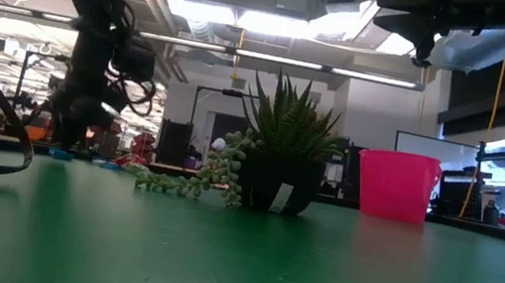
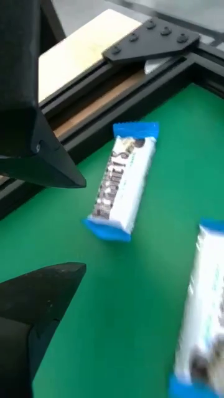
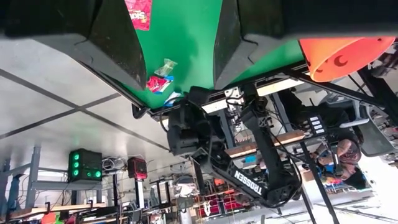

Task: Sort candy
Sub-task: Put the white chocolate into the black bucket

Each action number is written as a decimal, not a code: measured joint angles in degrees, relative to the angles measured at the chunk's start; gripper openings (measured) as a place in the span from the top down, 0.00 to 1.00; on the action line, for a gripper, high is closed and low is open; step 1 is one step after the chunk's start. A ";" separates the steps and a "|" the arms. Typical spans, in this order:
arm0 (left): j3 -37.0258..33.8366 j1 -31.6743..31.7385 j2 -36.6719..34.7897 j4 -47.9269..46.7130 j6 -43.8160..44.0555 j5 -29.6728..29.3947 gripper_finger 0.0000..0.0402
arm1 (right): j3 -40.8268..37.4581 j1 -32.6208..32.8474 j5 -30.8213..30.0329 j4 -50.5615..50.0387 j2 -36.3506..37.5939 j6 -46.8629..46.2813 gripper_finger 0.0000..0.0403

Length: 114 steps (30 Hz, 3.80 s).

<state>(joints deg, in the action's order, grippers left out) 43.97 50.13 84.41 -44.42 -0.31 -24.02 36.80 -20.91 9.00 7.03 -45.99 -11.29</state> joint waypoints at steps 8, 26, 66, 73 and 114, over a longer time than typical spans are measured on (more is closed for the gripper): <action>0.00 1.35 4.51 1.61 -1.45 -0.49 0.52 | 0.00 0.00 -0.01 -0.03 0.00 -0.17 0.54; 0.02 3.12 5.57 4.08 -1.37 3.14 0.77 | 0.00 0.00 -0.01 -0.01 -0.01 -0.21 0.54; 19.76 -41.22 -21.41 0.09 17.30 7.68 1.00 | 1.17 7.74 1.61 14.31 -13.44 -1.31 0.54; 19.78 -41.75 -15.94 -6.31 19.72 7.40 1.00 | 5.31 9.05 3.72 13.59 -19.22 -0.26 0.54; 19.78 -40.15 19.51 -6.93 23.79 5.35 0.72 | 6.57 9.03 4.12 6.05 -19.46 2.82 0.54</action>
<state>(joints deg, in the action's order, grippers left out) 63.75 9.98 103.92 -51.35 23.48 -18.67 43.37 -11.88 13.12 13.08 -65.45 -8.47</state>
